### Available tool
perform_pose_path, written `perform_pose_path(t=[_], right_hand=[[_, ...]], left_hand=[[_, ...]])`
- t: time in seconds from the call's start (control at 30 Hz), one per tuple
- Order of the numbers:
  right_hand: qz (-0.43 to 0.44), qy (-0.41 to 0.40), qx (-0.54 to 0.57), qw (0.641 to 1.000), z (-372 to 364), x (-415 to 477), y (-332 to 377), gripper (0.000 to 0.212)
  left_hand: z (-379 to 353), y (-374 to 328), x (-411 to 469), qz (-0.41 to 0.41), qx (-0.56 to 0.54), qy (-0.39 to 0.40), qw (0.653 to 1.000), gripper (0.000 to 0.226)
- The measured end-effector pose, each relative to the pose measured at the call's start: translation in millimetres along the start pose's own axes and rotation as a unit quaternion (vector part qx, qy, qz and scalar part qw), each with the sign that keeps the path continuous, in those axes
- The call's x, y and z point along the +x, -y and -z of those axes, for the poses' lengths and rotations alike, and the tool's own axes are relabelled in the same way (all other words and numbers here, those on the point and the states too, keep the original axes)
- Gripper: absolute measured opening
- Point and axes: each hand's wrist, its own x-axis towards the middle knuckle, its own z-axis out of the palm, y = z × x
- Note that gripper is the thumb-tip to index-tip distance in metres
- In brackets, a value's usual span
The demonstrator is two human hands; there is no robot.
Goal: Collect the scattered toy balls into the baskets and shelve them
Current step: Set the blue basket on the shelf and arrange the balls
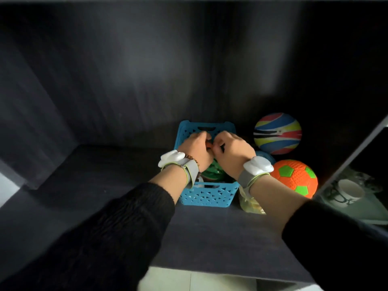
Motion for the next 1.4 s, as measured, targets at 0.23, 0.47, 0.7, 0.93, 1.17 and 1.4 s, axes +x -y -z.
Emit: perform_pose_path(t=[0.23, 0.47, 0.7, 0.93, 1.17, 1.4], right_hand=[[0.047, -0.136, 0.073, 0.987, 73, 28, 63, 0.015], [0.137, -0.212, 0.118, 0.96, 135, 51, 114, 0.015], [0.178, -0.26, 0.138, 0.939, 190, 74, 143, 0.015], [0.187, -0.238, 0.119, 0.946, 227, 113, 148, 0.013], [0.165, -0.168, 0.052, 0.971, 242, 180, 146, 0.023], [0.119, -0.103, -0.037, 0.987, 245, 239, 156, 0.026]], left_hand=[[94, -36, -3, -0.042, -0.087, -0.152, 0.984, 0.038], [171, -73, -8, -0.097, -0.105, -0.265, 0.954, 0.035], [225, -107, 1, -0.148, -0.087, -0.304, 0.937, 0.029], [265, -128, 34, -0.17, -0.04, -0.3, 0.938, 0.032], [294, -127, 93, -0.143, 0.003, -0.276, 0.95, 0.038], [301, -117, 158, -0.115, 0.049, -0.222, 0.967, 0.037]])
